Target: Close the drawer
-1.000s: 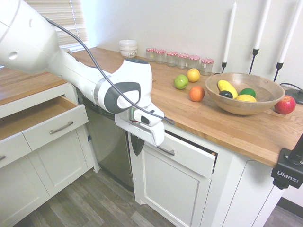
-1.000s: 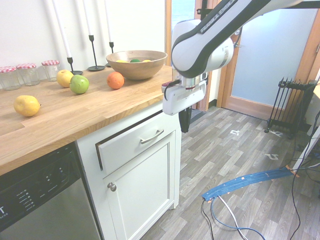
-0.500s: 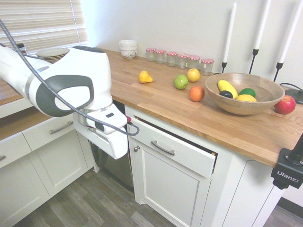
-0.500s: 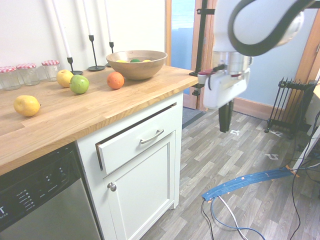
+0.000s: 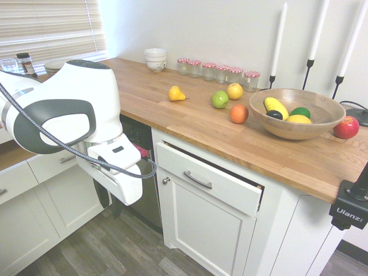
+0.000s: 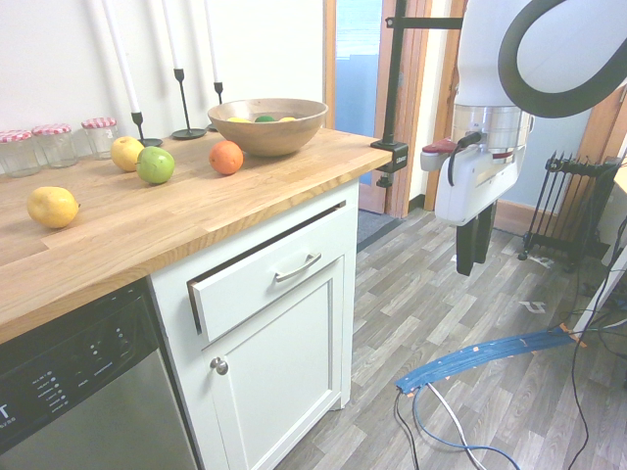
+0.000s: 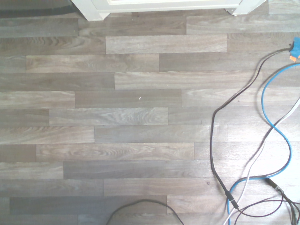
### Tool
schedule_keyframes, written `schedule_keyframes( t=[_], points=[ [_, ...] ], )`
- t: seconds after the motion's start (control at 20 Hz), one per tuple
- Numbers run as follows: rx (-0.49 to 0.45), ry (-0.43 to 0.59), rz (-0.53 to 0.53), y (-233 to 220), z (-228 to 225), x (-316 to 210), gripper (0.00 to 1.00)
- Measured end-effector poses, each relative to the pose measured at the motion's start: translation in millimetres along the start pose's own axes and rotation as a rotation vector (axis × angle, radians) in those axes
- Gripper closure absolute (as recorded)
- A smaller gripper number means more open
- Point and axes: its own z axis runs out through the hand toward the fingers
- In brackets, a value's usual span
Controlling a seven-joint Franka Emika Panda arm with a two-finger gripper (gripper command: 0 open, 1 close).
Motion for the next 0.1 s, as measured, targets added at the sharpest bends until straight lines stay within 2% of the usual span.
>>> schedule_keyframes(
  t=[0.1],
  points=[
    [0.004,0.004,0.0,-0.2,-0.3,0.2,0.0]
  ],
)
